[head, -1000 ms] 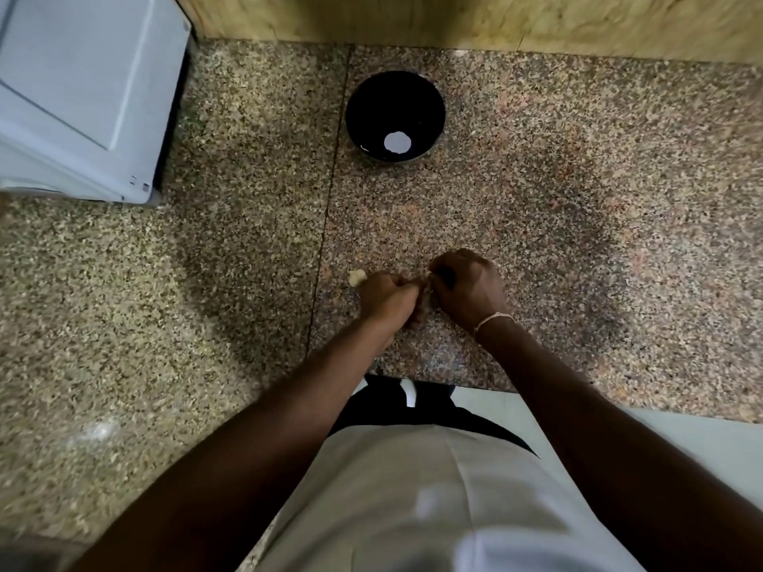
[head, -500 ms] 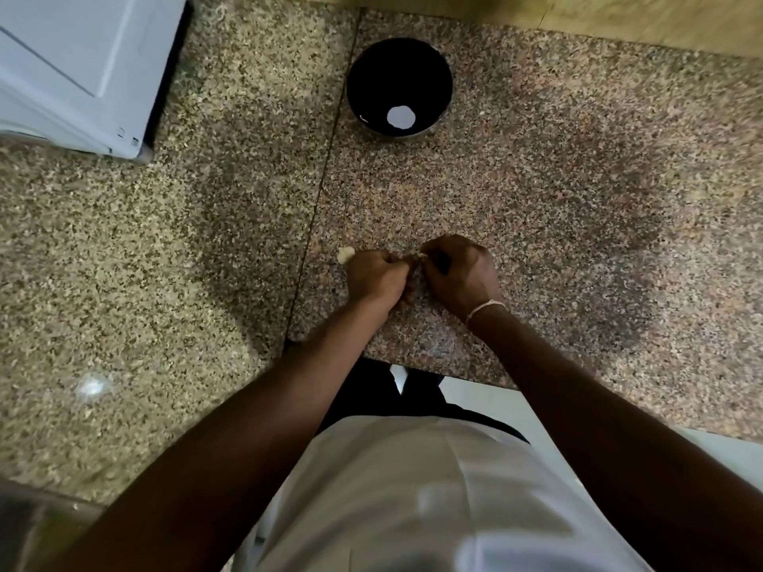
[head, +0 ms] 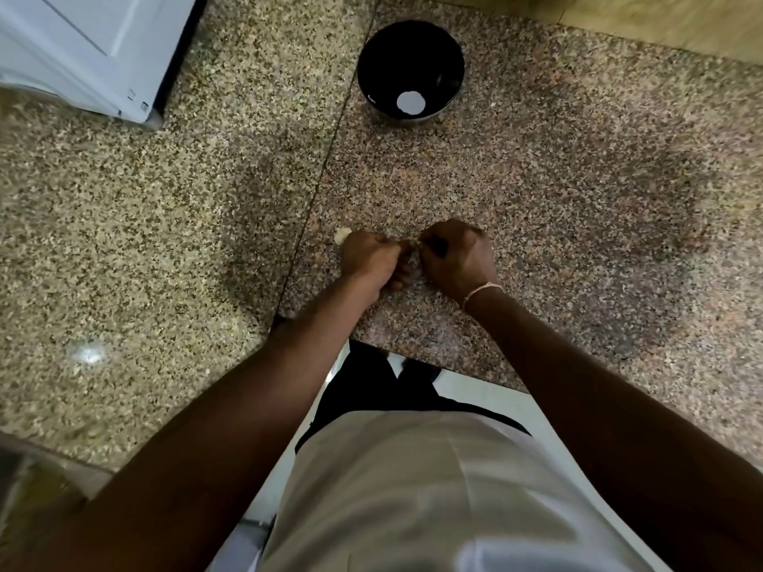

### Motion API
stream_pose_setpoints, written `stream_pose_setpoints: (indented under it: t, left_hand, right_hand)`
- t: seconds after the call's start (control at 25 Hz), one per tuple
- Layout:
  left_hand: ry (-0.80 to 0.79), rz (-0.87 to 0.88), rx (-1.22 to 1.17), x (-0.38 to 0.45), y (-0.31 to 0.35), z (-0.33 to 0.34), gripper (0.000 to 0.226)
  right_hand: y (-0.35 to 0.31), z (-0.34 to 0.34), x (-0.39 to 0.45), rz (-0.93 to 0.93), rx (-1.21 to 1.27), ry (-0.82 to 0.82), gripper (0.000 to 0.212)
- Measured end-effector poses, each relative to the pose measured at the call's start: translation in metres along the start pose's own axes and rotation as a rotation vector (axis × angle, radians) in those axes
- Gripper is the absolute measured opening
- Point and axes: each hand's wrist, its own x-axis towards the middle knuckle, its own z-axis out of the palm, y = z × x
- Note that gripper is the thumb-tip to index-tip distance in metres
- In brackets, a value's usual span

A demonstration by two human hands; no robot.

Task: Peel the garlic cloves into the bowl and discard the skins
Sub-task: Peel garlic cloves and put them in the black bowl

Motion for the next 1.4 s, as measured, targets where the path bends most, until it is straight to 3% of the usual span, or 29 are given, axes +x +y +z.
stream_pose_setpoints:
  t: [0.24,0.88,1.4]
  left_hand:
    - [0.04,-0.023,-0.017,-0.002,0.002,0.006,0.027]
    - [-0.053,-0.082,-0.068,0.0,0.004,-0.001,0.023]
    - [-0.073,-0.088,-0.077,0.001,0.004,-0.004,0.023]
  right_hand:
    - [0.005,0.002,0.0,-0.027,0.002,0.012,0.012]
    - [0.013,0.004,-0.001,-0.099,0.059,0.042,0.007]
    - [0.014,0.007,0.0,-0.058,0.049,0.032,0.009]
